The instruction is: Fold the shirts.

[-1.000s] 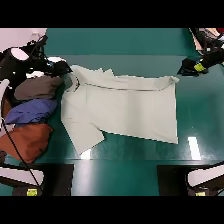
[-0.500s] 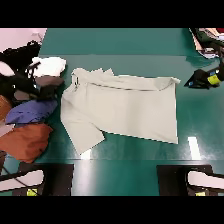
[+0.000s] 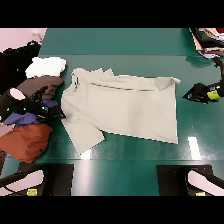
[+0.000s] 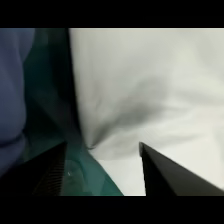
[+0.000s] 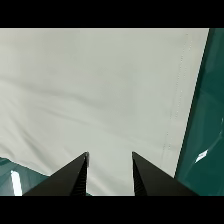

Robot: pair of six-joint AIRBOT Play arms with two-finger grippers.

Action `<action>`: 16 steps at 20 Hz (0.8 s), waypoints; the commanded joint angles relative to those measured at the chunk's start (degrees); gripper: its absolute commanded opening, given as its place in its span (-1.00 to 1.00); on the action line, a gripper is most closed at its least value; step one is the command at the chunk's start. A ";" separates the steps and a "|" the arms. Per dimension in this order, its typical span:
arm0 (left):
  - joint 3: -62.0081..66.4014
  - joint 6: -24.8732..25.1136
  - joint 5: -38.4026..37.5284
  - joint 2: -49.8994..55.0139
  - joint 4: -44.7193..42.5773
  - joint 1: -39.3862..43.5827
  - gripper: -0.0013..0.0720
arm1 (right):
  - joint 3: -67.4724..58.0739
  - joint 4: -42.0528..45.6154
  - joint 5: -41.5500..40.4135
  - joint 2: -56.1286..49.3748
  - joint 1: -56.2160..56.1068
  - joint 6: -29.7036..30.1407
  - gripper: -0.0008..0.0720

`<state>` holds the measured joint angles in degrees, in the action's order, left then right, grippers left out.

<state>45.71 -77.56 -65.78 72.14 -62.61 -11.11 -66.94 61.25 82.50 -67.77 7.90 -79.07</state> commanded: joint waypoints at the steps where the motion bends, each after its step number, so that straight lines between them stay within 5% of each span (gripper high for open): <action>1: -2.12 0.04 2.34 -0.17 1.38 -0.04 0.50 | 2.78 -0.17 -1.18 2.32 0.07 0.04 -0.08; 5: -2.51 0.02 2.78 -0.17 2.32 -0.04 0.45 | 6.36 -0.15 -2.80 3.67 0.07 0.02 -0.08; 7: -2.51 1.20 2.82 -0.17 3.80 -0.04 -0.78 | 7.93 -0.13 -2.54 3.67 0.07 0.02 -0.08; 8: -2.49 2.45 2.75 -0.20 5.38 -0.04 -0.89 | 8.63 0.00 -2.51 3.67 0.07 0.04 -0.08; 15: 1.22 5.64 0.74 -5.81 9.03 -0.04 -0.89 | 20.96 8.94 -0.04 3.67 0.07 0.00 -0.08; 16: 1.44 5.64 0.59 -6.47 9.07 -0.04 -0.89 | 23.15 8.76 -0.59 3.67 0.07 0.00 0.07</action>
<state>46.06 -72.88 -64.51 67.96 -54.48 -11.11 -49.28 67.85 81.84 -64.12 7.94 -79.00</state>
